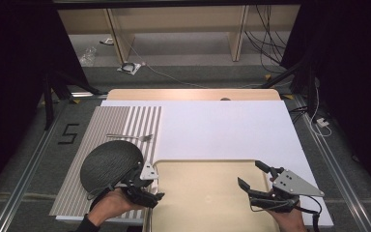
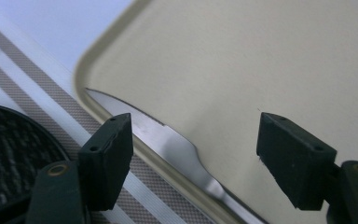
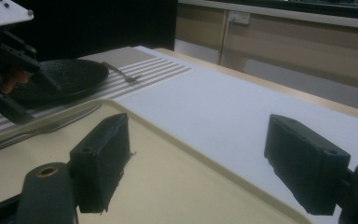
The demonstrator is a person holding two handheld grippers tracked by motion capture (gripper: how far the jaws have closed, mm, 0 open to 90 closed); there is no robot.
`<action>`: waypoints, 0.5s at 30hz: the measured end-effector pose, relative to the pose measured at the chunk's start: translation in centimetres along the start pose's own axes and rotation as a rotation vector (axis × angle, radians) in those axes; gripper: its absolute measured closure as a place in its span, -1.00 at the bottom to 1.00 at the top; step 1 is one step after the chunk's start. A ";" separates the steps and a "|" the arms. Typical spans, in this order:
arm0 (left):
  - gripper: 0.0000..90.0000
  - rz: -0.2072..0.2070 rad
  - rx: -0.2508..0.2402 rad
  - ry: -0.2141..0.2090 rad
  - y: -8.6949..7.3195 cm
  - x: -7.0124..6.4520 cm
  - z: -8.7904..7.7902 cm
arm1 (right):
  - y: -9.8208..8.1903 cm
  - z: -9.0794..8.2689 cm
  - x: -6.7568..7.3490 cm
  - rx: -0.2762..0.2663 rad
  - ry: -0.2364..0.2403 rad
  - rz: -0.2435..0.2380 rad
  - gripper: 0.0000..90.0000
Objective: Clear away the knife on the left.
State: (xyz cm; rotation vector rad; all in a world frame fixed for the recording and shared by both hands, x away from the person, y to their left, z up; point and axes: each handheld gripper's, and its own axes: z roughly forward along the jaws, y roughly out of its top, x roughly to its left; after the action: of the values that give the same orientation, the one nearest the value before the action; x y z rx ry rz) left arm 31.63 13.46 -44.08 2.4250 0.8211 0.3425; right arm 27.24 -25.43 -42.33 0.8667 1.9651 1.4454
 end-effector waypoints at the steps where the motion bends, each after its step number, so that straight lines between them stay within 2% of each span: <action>1: -0.43 -0.011 -0.024 0.018 0.1 0.2 -0.2 | 0.0 0.0 0.0 0.000 0.001 0.000 -0.49; 11: -0.50 -0.048 -0.098 0.059 0.2 1.3 -0.9 | -0.1 -0.1 -0.1 -0.003 0.002 0.003 -0.49; 12: -0.51 -0.058 -0.118 0.073 0.2 1.6 -1.1 | -0.1 -0.1 -0.1 -0.004 0.004 0.002 -0.49; 14: -0.51 -0.061 -0.127 0.081 0.2 1.7 -1.1 | -0.1 -0.1 -0.1 -0.006 0.003 0.002 -0.49; 15: -0.51 -0.071 -0.143 0.099 0.2 2.0 -1.2 | -0.2 -0.1 -0.2 -0.003 0.002 0.004 -0.49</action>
State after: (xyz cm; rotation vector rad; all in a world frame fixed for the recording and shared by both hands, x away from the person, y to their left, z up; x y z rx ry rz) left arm 32.82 15.09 -42.82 2.2552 0.8919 0.4806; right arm 27.26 -25.70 -42.43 0.8681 1.9635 1.4517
